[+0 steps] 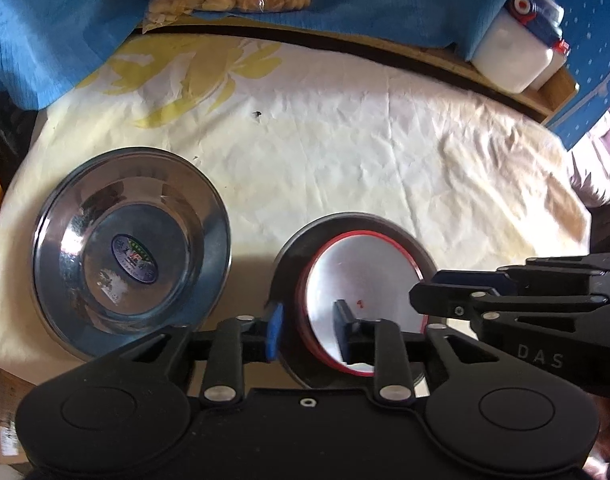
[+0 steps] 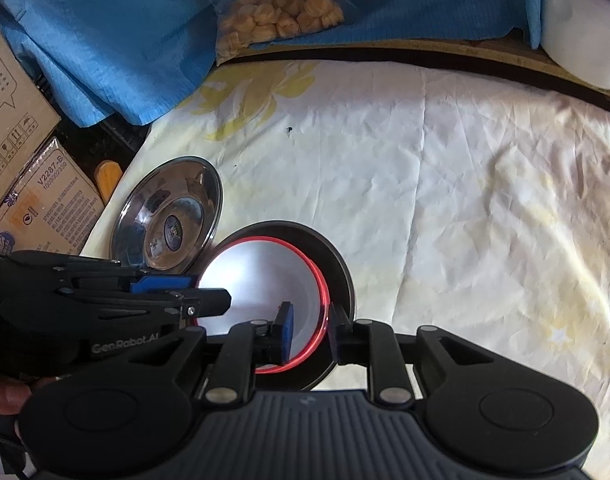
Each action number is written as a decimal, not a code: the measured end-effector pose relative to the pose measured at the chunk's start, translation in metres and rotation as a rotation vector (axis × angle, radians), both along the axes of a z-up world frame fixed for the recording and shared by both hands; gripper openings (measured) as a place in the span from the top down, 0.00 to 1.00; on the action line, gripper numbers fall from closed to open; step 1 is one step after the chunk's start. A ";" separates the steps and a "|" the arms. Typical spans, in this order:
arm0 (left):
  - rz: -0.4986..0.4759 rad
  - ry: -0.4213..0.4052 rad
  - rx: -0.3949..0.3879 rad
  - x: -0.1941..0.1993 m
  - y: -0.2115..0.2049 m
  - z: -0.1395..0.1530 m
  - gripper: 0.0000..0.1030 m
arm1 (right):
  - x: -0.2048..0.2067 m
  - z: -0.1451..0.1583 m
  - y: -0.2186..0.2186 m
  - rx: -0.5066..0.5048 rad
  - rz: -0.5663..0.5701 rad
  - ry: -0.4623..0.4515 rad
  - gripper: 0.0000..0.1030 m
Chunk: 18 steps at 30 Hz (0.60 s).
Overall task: Organize plates and bowls
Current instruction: 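Open both tools to release the stacked white bowl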
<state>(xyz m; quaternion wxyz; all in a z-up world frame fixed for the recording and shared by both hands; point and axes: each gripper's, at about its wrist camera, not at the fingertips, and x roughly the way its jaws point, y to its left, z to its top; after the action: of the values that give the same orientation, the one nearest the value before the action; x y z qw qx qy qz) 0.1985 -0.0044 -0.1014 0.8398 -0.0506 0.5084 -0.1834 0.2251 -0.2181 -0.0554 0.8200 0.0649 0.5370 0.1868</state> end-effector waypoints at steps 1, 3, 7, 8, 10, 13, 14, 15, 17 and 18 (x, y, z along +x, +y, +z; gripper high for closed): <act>0.004 -0.001 -0.008 0.000 0.000 0.001 0.65 | 0.000 0.001 0.000 -0.001 0.000 -0.004 0.77; 0.010 -0.012 -0.024 -0.003 0.001 0.004 0.56 | -0.003 0.003 -0.001 -0.003 -0.002 -0.014 0.74; 0.036 -0.048 -0.015 -0.007 0.003 0.010 0.40 | -0.006 0.009 -0.003 -0.009 -0.005 -0.038 0.68; 0.047 -0.055 -0.023 -0.009 0.005 0.012 0.36 | -0.006 0.011 -0.003 -0.011 -0.005 -0.046 0.65; 0.073 -0.061 -0.030 -0.010 0.009 0.013 0.31 | -0.007 0.013 -0.005 -0.008 -0.010 -0.053 0.62; 0.101 -0.063 -0.026 -0.012 0.013 0.014 0.28 | -0.008 0.018 -0.007 -0.009 -0.010 -0.068 0.54; 0.110 -0.062 -0.025 -0.012 0.014 0.014 0.25 | -0.008 0.019 -0.008 -0.013 -0.009 -0.075 0.51; 0.118 -0.062 -0.023 -0.013 0.015 0.013 0.24 | -0.009 0.020 -0.008 -0.016 -0.006 -0.081 0.48; 0.139 -0.065 -0.016 -0.015 0.017 0.012 0.19 | -0.010 0.022 -0.008 -0.023 -0.004 -0.093 0.43; 0.150 -0.067 -0.012 -0.016 0.018 0.012 0.17 | -0.010 0.022 -0.008 -0.025 -0.002 -0.098 0.40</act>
<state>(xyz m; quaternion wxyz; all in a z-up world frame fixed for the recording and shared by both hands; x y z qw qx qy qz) 0.1827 0.0138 -0.0893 0.8674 -0.0876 0.4738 -0.1247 0.2148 -0.2266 -0.0330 0.8464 0.0459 0.4984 0.1822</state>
